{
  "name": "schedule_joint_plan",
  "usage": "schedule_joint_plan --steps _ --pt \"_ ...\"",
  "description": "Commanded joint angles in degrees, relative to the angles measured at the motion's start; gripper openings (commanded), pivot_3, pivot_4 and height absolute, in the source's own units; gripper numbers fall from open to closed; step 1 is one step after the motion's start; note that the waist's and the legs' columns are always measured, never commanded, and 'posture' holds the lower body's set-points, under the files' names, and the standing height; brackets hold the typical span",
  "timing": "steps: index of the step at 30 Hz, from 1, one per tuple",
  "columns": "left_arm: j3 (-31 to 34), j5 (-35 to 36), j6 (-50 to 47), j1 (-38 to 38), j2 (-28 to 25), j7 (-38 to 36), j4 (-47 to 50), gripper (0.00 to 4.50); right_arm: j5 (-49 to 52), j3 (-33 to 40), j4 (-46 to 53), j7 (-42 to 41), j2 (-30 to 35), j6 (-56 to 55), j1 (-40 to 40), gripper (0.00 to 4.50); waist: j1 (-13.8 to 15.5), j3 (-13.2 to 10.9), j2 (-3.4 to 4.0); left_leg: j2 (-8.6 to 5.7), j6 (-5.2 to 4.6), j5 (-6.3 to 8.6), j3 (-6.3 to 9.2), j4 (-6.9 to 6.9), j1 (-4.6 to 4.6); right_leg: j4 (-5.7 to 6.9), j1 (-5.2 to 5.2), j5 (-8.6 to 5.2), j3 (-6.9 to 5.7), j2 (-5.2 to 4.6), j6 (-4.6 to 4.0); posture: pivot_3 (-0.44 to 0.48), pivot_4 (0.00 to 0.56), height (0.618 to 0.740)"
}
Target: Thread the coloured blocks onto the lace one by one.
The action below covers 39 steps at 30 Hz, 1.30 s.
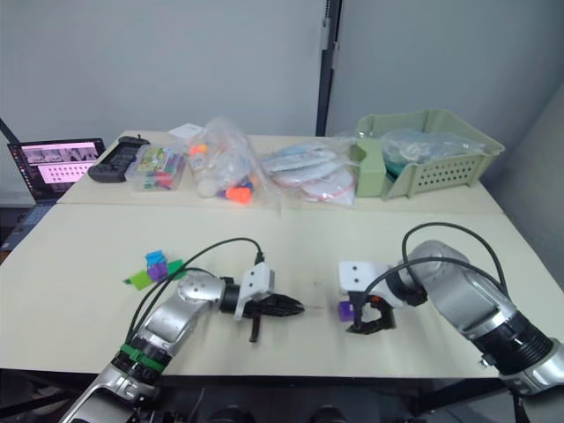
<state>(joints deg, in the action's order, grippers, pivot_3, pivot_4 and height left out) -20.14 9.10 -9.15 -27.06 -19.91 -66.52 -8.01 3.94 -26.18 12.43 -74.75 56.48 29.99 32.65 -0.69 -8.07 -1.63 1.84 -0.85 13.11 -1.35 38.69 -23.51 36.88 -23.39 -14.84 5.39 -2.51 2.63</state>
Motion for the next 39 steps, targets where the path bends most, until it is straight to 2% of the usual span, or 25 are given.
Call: schedule_joint_plan --steps 1,8,9,24,39 --pt "0.11 0.18 -0.27 -0.31 0.03 0.57 2.33 0.0 -1.41 0.31 -0.78 -0.42 -0.81 -1.06 0.75 3.65 0.04 0.0 0.0 0.0 0.0 0.0 -0.01 0.0 0.0 0.0 0.0 0.0 0.01 0.0 0.0 0.0 0.15 0.734" --pt "-0.47 0.2 -0.28 -0.88 0.65 0.97 2.05 0.0 -3.32 0.48 -1.1 -1.01 -1.65 -0.81 0.31 1.23 0.02 0.0 0.0 0.0 0.0 0.0 -0.01 0.0 0.0 0.0 0.0 0.0 0.0 0.0 0.0 0.0 0.15 0.734" --pt "-0.6 0.13 -0.2 -1.01 0.82 1.0 1.93 0.0 -3.59 0.55 -1.02 -0.92 -1.69 -0.73 0.32 1.15 0.02 0.0 0.0 0.0 0.0 0.0 0.0 0.0 0.01 0.0 0.01 0.0 0.0 0.0 0.0 0.0 0.15 0.734" --pt "-3.99 -4.33 1.5 -4.56 5.56 3.66 -5.23 0.0 -2.91 1.78 2.78 1.14 -2.28 5.51 -2.13 1.15 0.02 0.0 0.0 -0.02 0.0 0.0 0.01 0.01 0.0 -0.01 0.02 0.0 -0.01 0.0 0.0 0.0 0.15 0.734" --pt "-4.73 -5.16 3.19 -5.4 8.16 3.91 -7.75 0.0 -2.21 3.07 4.06 2.72 -3.32 8.59 -2.97 1.15 -0.06 0.0 -0.01 -0.01 0.0 0.0 0.02 -0.01 0.02 0.01 0.02 0.0 -0.01 0.02 0.0 0.0 0.15 0.734"
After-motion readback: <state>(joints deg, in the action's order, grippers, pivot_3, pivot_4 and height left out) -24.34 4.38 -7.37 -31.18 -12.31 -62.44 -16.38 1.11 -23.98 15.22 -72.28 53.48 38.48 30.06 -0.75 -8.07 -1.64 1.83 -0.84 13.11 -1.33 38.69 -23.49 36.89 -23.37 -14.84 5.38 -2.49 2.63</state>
